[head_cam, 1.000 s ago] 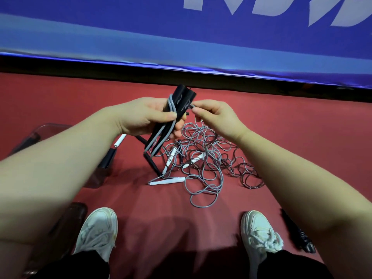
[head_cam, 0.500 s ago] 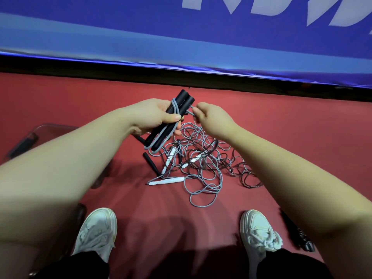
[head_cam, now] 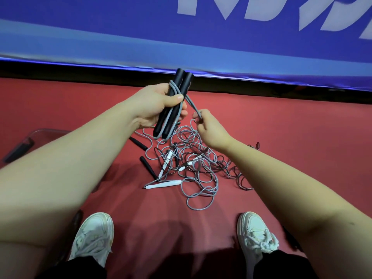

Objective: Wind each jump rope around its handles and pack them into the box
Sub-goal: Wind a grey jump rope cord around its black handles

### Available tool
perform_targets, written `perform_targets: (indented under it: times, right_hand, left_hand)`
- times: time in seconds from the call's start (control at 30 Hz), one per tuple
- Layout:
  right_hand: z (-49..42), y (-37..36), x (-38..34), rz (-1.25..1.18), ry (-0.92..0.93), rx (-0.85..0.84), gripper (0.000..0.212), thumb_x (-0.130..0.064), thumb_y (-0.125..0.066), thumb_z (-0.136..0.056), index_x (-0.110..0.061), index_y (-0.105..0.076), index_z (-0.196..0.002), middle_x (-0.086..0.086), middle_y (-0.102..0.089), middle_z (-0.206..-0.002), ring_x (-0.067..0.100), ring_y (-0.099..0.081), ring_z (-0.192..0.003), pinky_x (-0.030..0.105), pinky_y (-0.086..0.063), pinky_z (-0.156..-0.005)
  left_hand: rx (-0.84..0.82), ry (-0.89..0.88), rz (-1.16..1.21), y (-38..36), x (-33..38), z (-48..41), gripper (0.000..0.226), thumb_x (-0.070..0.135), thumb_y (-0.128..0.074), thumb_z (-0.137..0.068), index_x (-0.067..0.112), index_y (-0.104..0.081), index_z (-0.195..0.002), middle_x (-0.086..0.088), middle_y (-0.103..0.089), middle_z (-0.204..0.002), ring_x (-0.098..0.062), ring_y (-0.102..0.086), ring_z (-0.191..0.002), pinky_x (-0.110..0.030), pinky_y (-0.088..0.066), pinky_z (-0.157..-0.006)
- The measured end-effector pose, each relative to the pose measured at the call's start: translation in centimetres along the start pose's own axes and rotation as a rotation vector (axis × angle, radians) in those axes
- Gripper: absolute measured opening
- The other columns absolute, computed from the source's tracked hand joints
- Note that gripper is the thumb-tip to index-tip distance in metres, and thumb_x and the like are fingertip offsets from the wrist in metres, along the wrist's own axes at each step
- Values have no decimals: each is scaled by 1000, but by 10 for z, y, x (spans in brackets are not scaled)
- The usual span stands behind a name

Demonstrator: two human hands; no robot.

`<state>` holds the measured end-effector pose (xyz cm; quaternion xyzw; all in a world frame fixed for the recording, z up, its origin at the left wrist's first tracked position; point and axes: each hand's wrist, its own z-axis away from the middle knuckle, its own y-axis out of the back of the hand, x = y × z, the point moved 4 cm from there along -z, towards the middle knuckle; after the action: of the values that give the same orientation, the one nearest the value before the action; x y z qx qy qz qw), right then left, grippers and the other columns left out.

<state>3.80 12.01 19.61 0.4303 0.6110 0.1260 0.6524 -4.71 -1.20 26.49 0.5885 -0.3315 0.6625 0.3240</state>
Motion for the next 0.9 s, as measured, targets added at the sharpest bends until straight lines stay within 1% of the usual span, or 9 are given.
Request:
perform_targets:
  times: [0.2,0.33,0.4,0.47,0.53,0.57,0.73,0.83,0.9]
  right_hand:
    - [1,33,26,-347,-119,72,3,-21,-42,-100,-20,-39,-100,-6,-43,-71,8,-31,-50,21,-28,-45]
    - [0,56,10,-934,-266,-396,31,-34,-39,-93,-20,-54,-70,-8,-17,-53,3,-10,-40,14,-12,-36]
    - [8,59,18,-960,-397,-519,28,-37,-41,-88,-17,-57,-76,-8,-23,-53,3,-18,-40,14,-19,-38]
    - [14,48,43,-533,-497,-471,25,-36,-46,-93,-16,-58,-102,2,-58,-77,11,-54,-61,23,-43,-59]
    - [13,40,55,-14,-425,-316,32,-17,-52,-95,-12,-50,-127,11,-56,-126,21,-57,-105,30,-44,-86]
    - [9,39,51,-16,-359,-209,39,-5,-49,-94,-11,-44,-132,13,-49,-135,20,-53,-111,26,-43,-87]
    - [3,33,-14,-586,-39,-40,45,8,-49,-88,-17,-35,-124,6,-50,-111,11,-52,-96,15,-46,-76]
    - [4,23,-34,-483,28,151,22,-12,-57,-92,-19,-47,-110,1,-54,-92,13,-57,-79,28,-52,-76]
    - [3,25,-37,-334,96,250,10,-19,-57,-92,-20,-52,-101,-1,-58,-90,10,-57,-76,24,-48,-74]
  left_hand:
    - [79,-28,13,7,20,-2,15,4,-45,-98,8,-51,-85,-9,-60,-77,-17,-66,-65,-28,-58,-64]
    - [124,-62,64,12,34,-2,13,5,-45,-98,9,-51,-87,-7,-60,-77,-15,-67,-61,-29,-57,-63]
    - [108,-94,-2,8,41,0,14,4,-45,-98,9,-52,-86,-8,-60,-77,-15,-66,-61,-29,-58,-66]
    - [81,-110,-112,-3,44,3,13,4,-46,-97,8,-52,-86,-8,-61,-77,-14,-66,-61,-29,-59,-68]
    - [76,-100,-197,-13,43,2,12,5,-48,-97,9,-53,-87,-8,-62,-77,-14,-67,-62,-32,-59,-72]
    - [81,-93,-232,-17,42,1,11,6,-49,-97,9,-54,-88,-7,-63,-77,-14,-67,-62,-34,-59,-73]
    - [142,-70,-321,-16,37,-8,10,10,-53,-96,12,-55,-86,-6,-66,-76,-22,-69,-72,-37,-56,-73]
    - [176,-69,-298,-10,38,-8,10,9,-53,-95,12,-56,-86,-7,-66,-76,-22,-69,-72,-36,-56,-73]
    - [174,-54,-247,-7,38,-6,10,8,-52,-96,11,-56,-86,-7,-66,-77,-19,-68,-67,-33,-56,-68]
